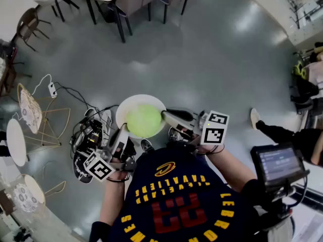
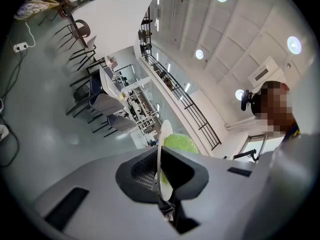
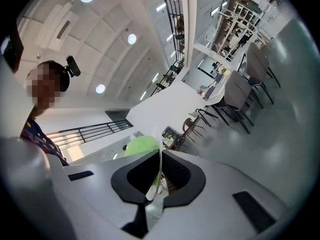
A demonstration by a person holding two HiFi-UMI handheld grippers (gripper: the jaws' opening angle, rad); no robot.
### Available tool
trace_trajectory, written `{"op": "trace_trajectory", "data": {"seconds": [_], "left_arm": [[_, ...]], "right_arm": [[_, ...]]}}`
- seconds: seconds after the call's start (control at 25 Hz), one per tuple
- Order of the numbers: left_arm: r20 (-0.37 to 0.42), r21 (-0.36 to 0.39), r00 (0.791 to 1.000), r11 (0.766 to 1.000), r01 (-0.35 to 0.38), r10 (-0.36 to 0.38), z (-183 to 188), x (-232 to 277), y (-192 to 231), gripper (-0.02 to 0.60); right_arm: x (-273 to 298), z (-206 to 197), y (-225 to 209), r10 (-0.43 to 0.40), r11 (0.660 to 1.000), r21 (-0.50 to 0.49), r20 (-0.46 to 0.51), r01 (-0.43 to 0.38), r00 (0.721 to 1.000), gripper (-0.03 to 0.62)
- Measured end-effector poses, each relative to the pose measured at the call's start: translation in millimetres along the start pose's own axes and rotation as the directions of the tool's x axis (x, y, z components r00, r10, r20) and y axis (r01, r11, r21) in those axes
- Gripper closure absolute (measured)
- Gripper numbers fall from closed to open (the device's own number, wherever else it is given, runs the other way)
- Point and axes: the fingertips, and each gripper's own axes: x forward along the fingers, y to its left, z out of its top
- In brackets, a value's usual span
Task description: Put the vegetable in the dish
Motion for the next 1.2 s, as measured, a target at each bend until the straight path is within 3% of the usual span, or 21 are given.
{"op": "trace_trajectory", "data": {"seconds": [0.36,0.52,0.8,1.0,1.12,1.2], "left_arm": [[0.005,-0.021,1.0,1.0,-0.019,0.019,1.6,13.1,6.3,0.571],[0.005,-0.142,0.999,0.989,-0.048,0.05,-10.0,21.4,21.0,0.569],[-0.031,-0.264,0.989,0.953,-0.148,0.145,-33.4,64.8,21.0,0.57],[-0.045,-0.291,0.979,0.934,-0.206,0.201,-45.5,73.0,22.5,0.569],[-0.079,-0.267,0.959,0.921,-0.285,0.274,-46.1,71.7,39.4,0.569],[-0.085,-0.257,0.956,0.921,-0.292,0.28,-41.1,76.8,50.0,0.569]], "right_arm": [[1.6,11.9,-9.3,0.003,1.0,0.012,0.003,-0.003,1.0,0.576],[-2.1,8.9,-27.2,-0.019,0.997,0.072,-0.007,0.02,1.0,0.576],[-31.7,35.2,-64.5,-0.063,0.982,0.173,-0.057,0.072,0.996,0.576],[-40.6,40.9,-76.0,-0.052,0.976,0.207,-0.076,0.067,0.996,0.576],[-35.4,42.9,-87.4,-0.051,0.969,0.238,-0.08,0.068,0.996,0.576],[-28.3,44.8,-97.9,-0.055,0.968,0.239,-0.087,0.075,0.995,0.576]]}}
